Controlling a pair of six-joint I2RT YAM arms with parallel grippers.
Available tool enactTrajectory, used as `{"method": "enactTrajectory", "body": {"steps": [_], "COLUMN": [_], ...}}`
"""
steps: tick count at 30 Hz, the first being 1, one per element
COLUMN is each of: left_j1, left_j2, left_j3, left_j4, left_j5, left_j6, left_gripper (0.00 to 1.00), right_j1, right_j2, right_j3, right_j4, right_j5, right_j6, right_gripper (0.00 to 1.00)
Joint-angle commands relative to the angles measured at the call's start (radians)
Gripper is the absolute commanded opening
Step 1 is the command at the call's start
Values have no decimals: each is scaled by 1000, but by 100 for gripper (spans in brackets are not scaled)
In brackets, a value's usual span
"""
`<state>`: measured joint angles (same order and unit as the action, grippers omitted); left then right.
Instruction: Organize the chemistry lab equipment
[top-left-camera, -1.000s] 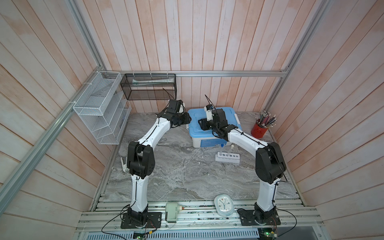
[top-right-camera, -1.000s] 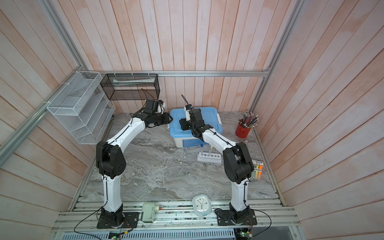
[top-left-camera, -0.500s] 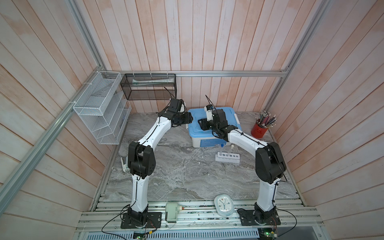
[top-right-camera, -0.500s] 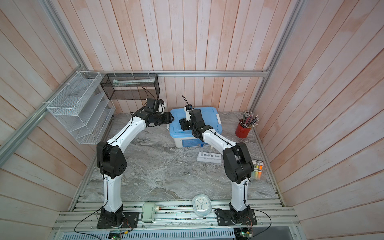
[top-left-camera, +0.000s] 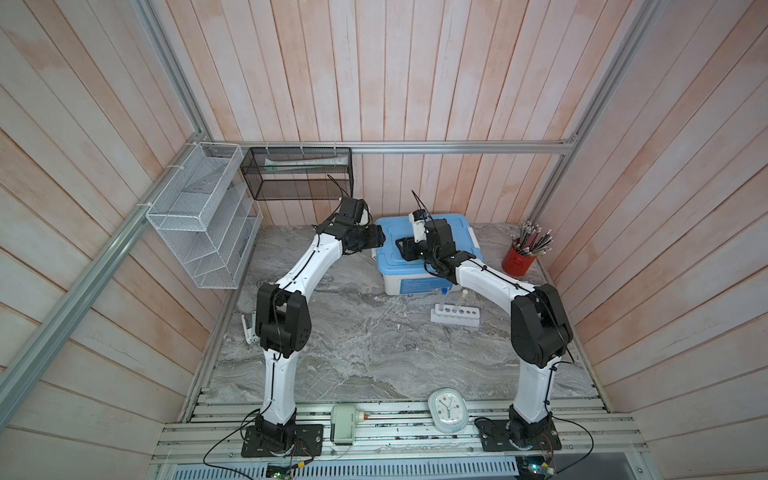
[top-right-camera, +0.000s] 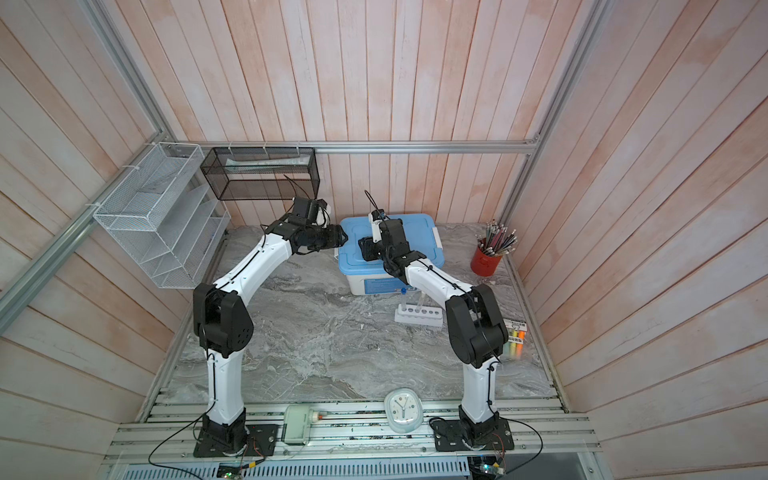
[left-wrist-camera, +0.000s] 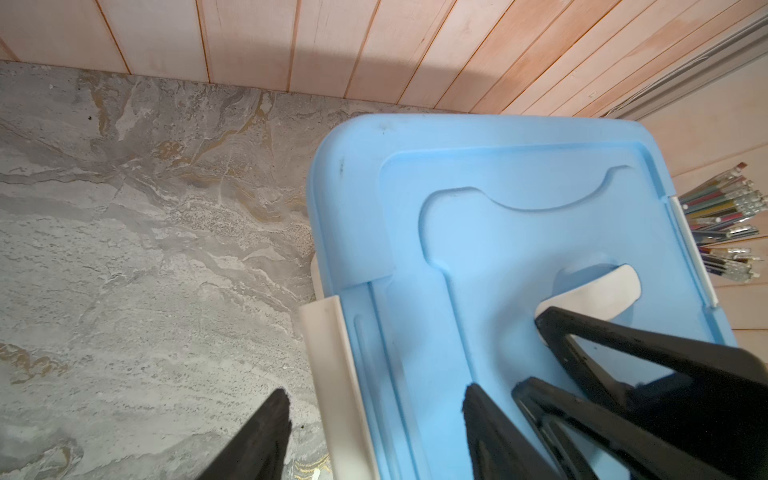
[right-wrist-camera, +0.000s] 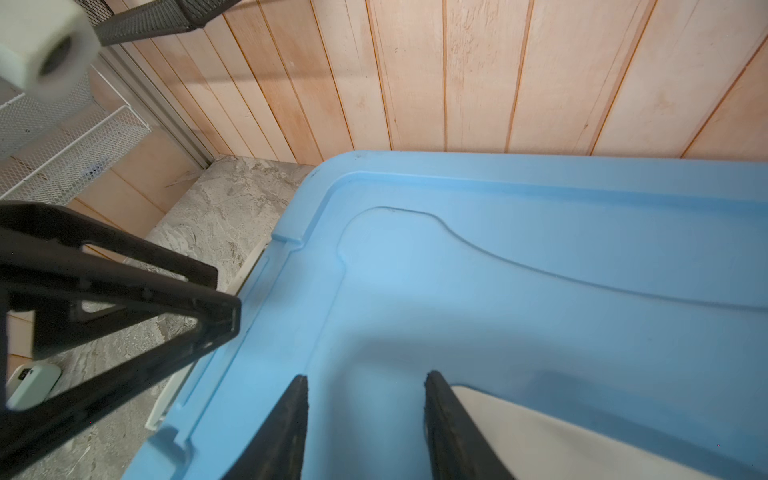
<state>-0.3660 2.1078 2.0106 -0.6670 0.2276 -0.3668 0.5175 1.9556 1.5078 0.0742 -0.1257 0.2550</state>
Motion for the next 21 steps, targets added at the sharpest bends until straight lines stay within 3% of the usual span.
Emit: {"method": "enactTrajectory", "body": {"steps": [1, 21], "left_j1": [2, 2], "left_j2": [37, 67], "left_j3": [-1, 26], "left_j4": [-2, -19], "left_j5": [9, 5], "left_j6": [-7, -8], "left_gripper": [65, 41], "right_j1": [10, 6], "right_j2": [76, 78], "right_j3": [-67, -84], "right_j4": [-202, -186], "right_j5": [-55, -65], "right_j6": [30, 34], "right_gripper": [47, 47]}}
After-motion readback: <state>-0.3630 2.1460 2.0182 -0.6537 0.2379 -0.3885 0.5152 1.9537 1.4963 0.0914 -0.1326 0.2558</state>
